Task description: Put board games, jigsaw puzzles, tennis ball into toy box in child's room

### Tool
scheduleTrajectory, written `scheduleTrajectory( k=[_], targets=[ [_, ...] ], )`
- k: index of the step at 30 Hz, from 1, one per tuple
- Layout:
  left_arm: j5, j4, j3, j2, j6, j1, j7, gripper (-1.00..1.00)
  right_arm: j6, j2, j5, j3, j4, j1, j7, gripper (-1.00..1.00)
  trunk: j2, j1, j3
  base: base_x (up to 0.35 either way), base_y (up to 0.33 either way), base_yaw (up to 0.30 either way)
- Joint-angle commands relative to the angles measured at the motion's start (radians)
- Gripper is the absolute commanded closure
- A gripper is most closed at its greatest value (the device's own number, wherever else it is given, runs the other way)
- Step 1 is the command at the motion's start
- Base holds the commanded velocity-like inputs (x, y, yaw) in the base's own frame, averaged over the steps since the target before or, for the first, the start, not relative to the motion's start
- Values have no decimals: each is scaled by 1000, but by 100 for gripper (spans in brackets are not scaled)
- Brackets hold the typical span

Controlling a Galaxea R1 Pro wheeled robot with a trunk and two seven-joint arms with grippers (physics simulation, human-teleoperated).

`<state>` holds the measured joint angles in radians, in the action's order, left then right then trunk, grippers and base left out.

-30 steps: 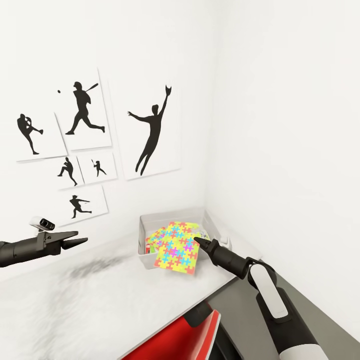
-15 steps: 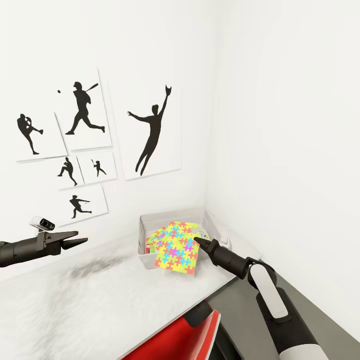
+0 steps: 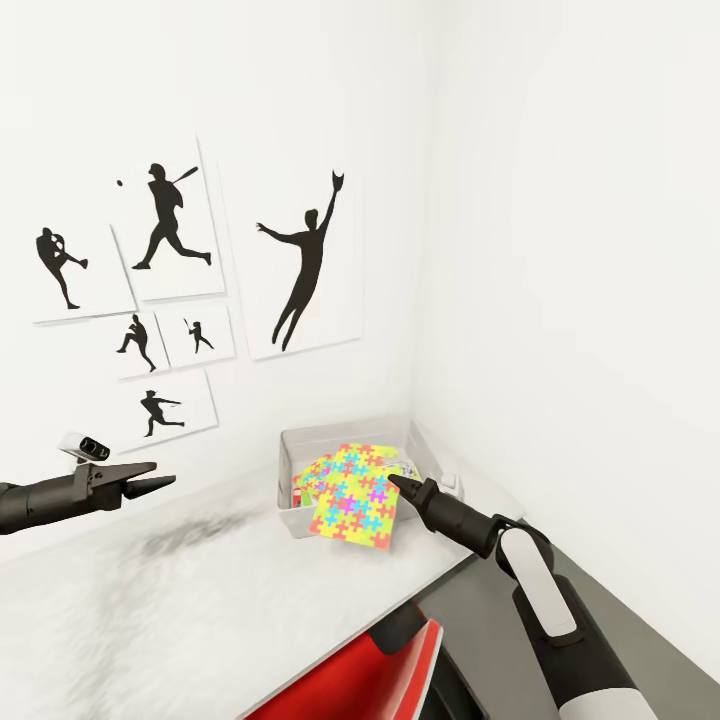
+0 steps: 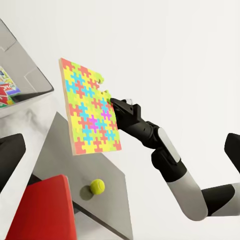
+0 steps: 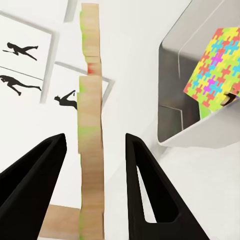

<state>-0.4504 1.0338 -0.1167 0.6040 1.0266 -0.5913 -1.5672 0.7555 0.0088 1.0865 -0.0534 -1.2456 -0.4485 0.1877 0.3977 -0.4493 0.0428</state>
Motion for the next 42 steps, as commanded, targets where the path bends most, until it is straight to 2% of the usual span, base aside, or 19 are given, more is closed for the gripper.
scheduleTrajectory(
  k=[1,42],
  targets=[
    [0,0,0,0,11,-1,-4,-100,4,0,-4,1,0,-1,4,100,2,-1,2,0,18,0],
    [-3,0,0,0,10,-1,-4,-100,0,5,-5,1,2,-1,-6,100,2,-1,2,13,11,0]
  ],
)
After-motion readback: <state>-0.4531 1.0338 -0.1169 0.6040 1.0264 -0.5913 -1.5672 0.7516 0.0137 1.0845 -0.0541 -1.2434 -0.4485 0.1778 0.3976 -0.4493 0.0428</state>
